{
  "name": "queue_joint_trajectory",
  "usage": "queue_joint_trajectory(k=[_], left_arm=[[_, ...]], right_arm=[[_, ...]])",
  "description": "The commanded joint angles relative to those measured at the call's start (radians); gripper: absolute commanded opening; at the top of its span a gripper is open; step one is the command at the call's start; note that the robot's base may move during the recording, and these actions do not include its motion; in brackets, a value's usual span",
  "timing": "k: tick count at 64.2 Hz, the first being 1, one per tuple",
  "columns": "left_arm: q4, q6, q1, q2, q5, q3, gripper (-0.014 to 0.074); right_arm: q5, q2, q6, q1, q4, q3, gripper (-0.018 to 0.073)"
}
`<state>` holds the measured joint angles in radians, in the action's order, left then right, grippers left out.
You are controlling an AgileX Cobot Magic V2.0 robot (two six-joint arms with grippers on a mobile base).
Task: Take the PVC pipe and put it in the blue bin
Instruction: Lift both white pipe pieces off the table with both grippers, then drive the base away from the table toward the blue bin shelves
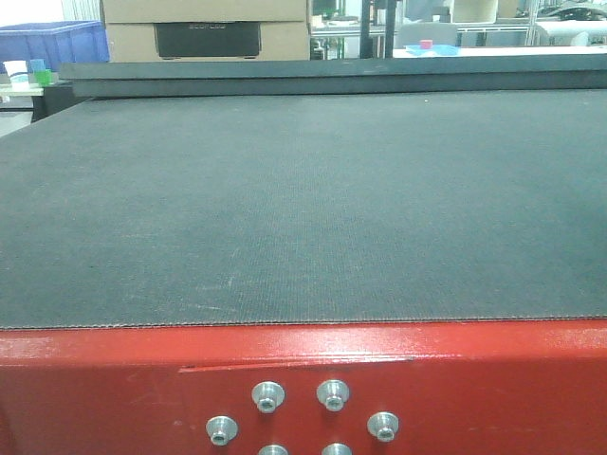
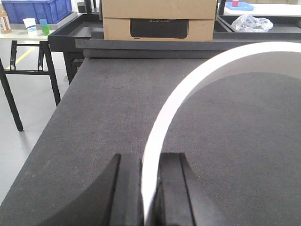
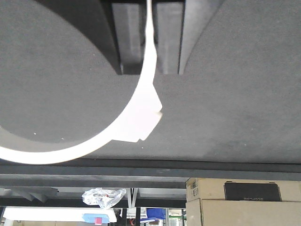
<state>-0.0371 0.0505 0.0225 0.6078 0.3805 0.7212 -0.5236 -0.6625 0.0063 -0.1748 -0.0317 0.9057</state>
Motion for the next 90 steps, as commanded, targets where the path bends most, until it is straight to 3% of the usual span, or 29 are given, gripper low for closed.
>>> queue_joint_trajectory(k=[1, 90], left_arm=[[0.0, -0.008, 0.006, -0.006, -0.031, -0.001, -0.0111], [0.0, -0.008, 0.006, -0.006, -0.031, -0.001, -0.0111]], right_arm=[[0.021, 0.008, -0.006, 0.001, -0.001, -0.001, -0.0168], [0.023, 0.008, -0.006, 0.001, -0.001, -0.001, -0.0168]])
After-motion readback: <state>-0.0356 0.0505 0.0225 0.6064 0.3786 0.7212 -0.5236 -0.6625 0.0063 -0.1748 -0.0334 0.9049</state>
